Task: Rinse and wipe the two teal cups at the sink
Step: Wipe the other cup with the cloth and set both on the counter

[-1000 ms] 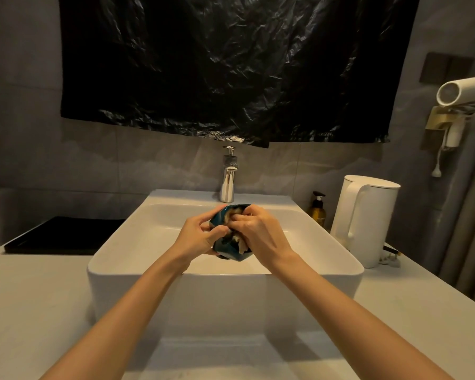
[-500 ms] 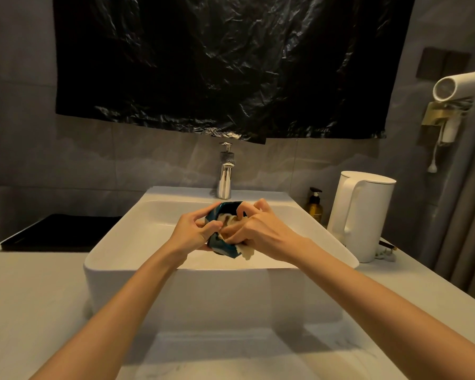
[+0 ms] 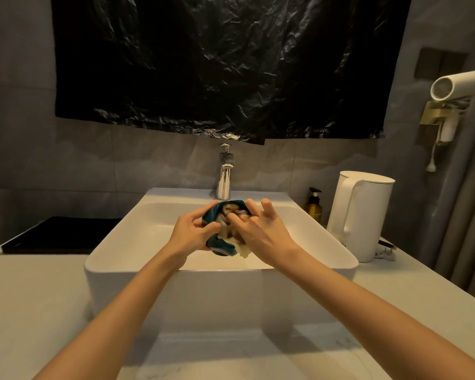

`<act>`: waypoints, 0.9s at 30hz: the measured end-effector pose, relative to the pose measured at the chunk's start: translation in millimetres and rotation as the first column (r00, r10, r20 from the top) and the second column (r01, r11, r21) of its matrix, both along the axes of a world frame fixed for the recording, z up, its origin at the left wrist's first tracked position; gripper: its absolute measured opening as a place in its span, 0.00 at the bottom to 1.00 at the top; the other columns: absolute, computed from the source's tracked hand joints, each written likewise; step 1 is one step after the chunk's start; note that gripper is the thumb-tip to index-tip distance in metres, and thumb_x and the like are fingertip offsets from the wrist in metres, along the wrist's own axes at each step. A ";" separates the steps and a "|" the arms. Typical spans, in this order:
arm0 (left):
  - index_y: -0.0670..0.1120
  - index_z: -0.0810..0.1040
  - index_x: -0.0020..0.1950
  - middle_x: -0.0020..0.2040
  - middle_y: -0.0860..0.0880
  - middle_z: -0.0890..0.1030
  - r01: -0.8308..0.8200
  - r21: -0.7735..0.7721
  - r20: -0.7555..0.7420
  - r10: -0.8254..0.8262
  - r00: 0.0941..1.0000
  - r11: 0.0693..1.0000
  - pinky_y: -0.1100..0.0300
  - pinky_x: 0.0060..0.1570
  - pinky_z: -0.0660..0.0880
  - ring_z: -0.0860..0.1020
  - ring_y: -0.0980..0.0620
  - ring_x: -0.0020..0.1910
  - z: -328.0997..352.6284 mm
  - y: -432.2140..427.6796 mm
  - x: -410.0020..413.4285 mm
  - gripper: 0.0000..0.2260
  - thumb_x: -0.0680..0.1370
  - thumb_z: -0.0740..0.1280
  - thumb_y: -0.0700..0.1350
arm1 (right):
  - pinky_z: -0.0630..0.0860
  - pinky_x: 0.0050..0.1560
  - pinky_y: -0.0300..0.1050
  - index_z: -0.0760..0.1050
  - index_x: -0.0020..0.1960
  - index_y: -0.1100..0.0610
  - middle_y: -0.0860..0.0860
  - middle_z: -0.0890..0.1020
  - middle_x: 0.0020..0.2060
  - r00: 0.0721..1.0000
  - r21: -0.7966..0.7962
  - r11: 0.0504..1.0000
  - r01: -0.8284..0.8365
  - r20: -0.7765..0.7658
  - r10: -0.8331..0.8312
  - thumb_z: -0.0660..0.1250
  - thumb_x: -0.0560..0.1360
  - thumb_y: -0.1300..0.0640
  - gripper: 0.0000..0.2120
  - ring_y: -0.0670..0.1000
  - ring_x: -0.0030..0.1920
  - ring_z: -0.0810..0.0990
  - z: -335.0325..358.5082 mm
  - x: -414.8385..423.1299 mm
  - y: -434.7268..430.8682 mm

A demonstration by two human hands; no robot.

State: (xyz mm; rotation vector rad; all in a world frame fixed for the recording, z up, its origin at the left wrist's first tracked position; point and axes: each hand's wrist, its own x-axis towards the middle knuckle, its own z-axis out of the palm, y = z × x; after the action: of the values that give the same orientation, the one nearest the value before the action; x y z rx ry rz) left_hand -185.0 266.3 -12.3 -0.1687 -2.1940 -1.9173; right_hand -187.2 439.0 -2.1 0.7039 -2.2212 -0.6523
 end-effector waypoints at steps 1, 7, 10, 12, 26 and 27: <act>0.52 0.72 0.68 0.60 0.45 0.77 -0.005 0.009 0.001 0.005 1.000 1.000 0.51 0.44 0.80 0.77 0.45 0.53 0.4 -0.4 0.1 0.22 0.76 0.67 0.37 | 0.52 0.56 0.48 0.74 0.59 0.49 0.46 0.83 0.50 1.000 0.013 1.000 -0.015 0.011 0.014 0.71 0.72 0.45 0.18 0.51 0.62 0.74 0.8 0.0 1.6; 0.51 0.72 0.68 0.59 0.44 0.77 -0.031 0.026 0.003 0.031 1.000 0.999 0.53 0.41 0.80 0.77 0.44 0.53 -0.3 0.0 -1.0 0.22 0.76 0.67 0.36 | 0.52 0.56 0.49 0.72 0.58 0.50 0.50 0.82 0.51 0.986 0.035 0.991 -0.128 0.112 0.123 0.66 0.76 0.51 0.12 0.53 0.61 0.72 1.3 3.2 9.9; 0.51 0.72 0.68 0.59 0.43 0.78 -0.026 0.035 0.001 0.026 1.000 0.999 0.56 0.37 0.80 0.78 0.45 0.51 -0.7 -1.4 -0.9 0.22 0.76 0.67 0.36 | 0.51 0.54 0.50 0.67 0.65 0.49 0.50 0.77 0.59 0.957 -0.068 0.982 -0.179 0.221 0.190 0.56 0.81 0.51 0.13 0.53 0.62 0.65 2.5 7.0 10.0; 0.51 0.72 0.68 0.59 0.44 0.78 0.004 0.026 0.001 -0.004 1.000 1.000 0.56 0.37 0.80 0.78 0.45 0.51 -0.7 -1.6 -0.8 0.22 0.77 0.66 0.36 | 0.51 0.53 0.50 0.67 0.67 0.46 0.48 0.74 0.61 0.917 -0.207 0.958 -0.196 0.306 0.254 0.51 0.83 0.51 0.14 0.51 0.63 0.62 1.5 10.0 8.2; 0.53 0.72 0.69 0.56 0.46 0.77 0.015 -0.044 -0.019 -0.016 1.000 0.999 0.58 0.37 0.80 0.77 0.44 0.53 -2.7 -1.9 -2.1 0.24 0.76 0.66 0.35 | 0.52 0.55 0.52 0.69 0.68 0.43 0.45 0.73 0.62 0.933 -0.167 0.977 -0.136 0.310 0.183 0.52 0.82 0.48 0.17 0.51 0.64 0.61 -2.6 3.9 8.4; 0.53 0.72 0.69 0.56 0.46 0.76 0.022 -0.052 -0.017 -0.023 1.000 0.998 0.58 0.38 0.80 0.76 0.44 0.53 -2.9 -1.9 -2.2 0.24 0.76 0.66 0.34 | 0.52 0.55 0.52 0.70 0.67 0.43 0.45 0.74 0.62 0.954 -0.079 0.989 -0.126 0.262 0.142 0.54 0.82 0.48 0.16 0.52 0.64 0.62 0.5 1.2 14.1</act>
State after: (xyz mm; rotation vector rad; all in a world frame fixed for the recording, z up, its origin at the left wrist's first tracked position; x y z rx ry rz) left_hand -187.2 264.4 -15.2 -0.2192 -2.2409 -1.8639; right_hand -186.1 453.2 -1.7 0.9496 -2.4002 -0.4394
